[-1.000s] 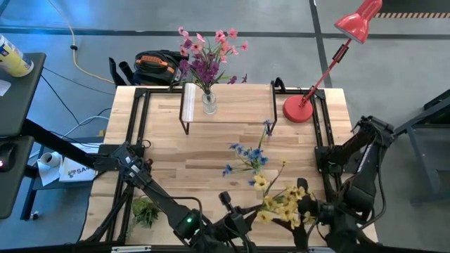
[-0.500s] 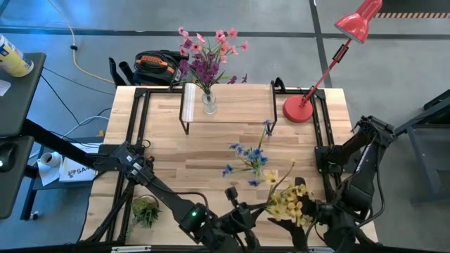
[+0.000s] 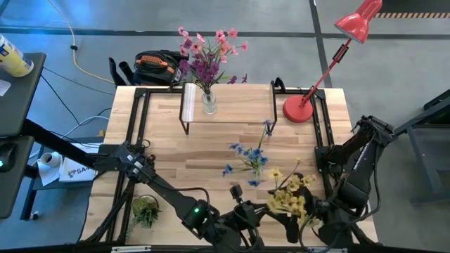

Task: Pick and place flowers into a vace then onto a shelf
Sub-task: Put the yellow flowers into the transparent vase

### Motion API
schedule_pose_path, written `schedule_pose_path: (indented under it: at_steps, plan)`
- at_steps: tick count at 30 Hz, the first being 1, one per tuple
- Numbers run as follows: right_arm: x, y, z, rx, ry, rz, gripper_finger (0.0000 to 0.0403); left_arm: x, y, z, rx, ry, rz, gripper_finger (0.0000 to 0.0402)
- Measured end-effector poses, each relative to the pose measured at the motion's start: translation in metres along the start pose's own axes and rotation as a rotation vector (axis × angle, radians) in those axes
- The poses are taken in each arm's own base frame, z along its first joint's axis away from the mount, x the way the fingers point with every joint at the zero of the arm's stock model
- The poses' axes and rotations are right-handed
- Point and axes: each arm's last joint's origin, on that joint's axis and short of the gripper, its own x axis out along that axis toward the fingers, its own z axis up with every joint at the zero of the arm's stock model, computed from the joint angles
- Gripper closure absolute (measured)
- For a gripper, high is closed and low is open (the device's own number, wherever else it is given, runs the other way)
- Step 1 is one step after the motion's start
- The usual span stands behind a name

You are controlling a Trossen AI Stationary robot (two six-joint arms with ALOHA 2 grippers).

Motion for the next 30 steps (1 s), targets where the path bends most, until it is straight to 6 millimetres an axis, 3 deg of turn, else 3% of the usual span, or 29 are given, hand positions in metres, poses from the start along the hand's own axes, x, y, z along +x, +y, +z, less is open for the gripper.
schedule_pose_path:
  at_steps: [4, 10, 18, 24, 30]
  plan:
    - [0.001, -0.001, 0.0, -0.011, -0.011, -0.018, 0.0122, 0.0, 0.0, -0.001, 0.011, 0.004, -0.003, 0.0341]
    - [0.001, -0.003, 0.0, -0.03, -0.016, -0.037, 0.0155, -0.001, -0.001, -0.001, 0.005, 0.005, -0.007, 0.03]
    - [0.001, -0.004, -0.001, -0.044, -0.013, -0.044, 0.0281, -0.001, 0.001, -0.003, 0.029, 0.024, 0.002, 0.0255]
    - [0.001, -0.008, -0.002, -0.075, -0.052, -0.095, 0.0387, -0.009, 0.002, -0.02, 0.052, 0.136, 0.001, 0.0231]
    - [0.0, -0.01, -0.001, -0.092, -0.088, -0.131, 0.0382, -0.028, 0.003, -0.039, 0.005, 0.229, 0.063, 0.0216]
